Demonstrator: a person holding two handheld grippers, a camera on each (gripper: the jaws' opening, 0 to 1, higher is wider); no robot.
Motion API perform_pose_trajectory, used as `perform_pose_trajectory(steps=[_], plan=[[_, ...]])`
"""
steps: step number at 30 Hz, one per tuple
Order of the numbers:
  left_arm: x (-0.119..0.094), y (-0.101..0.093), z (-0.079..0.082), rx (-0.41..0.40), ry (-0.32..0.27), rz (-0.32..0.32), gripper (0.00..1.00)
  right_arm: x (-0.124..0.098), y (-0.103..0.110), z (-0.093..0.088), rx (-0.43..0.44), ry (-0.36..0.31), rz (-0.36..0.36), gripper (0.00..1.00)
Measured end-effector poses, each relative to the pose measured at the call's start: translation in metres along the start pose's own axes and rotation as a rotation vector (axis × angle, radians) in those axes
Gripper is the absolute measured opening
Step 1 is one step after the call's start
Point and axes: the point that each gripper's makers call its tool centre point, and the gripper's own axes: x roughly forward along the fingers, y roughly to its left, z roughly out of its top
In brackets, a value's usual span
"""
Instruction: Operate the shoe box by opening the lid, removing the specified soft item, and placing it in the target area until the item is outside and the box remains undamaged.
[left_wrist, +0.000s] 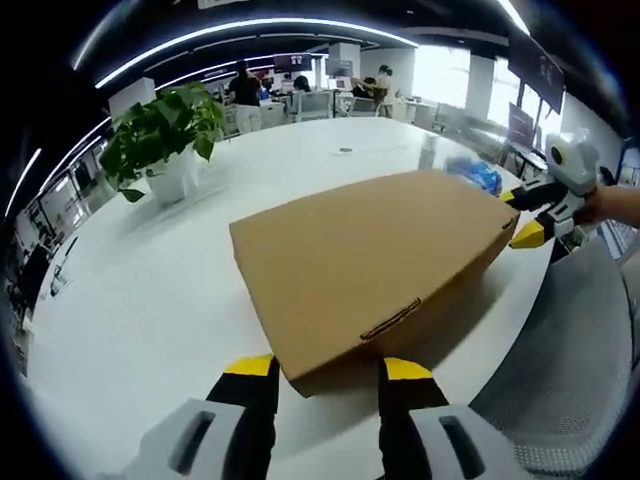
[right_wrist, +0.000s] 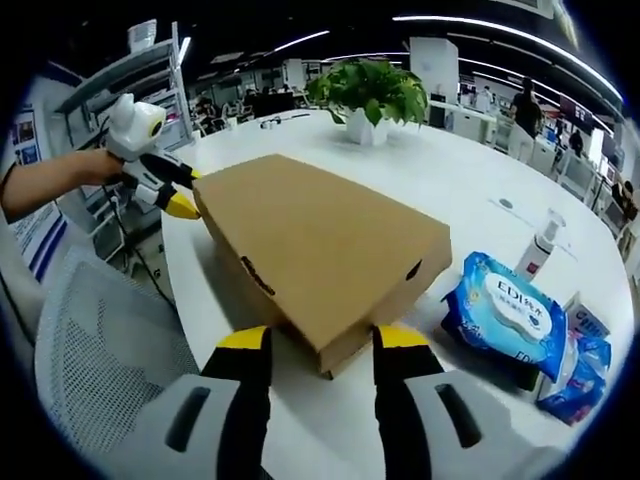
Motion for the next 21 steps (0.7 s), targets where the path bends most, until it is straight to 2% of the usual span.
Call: perform_pose_trajectory(steps=[13,21], plan=[[0.011,-0.001,-0.008,-0.050,0.027,-0.005,0.39,0.009,-0.002,-0.009,-0.033,0.032,-0.015,0.35],[0.017,0.001,-0.003,-0.044,0.036,0.000,0.39,0.011,-0.008,-0.006,-0.034,0.026,-0.022,0.34]])
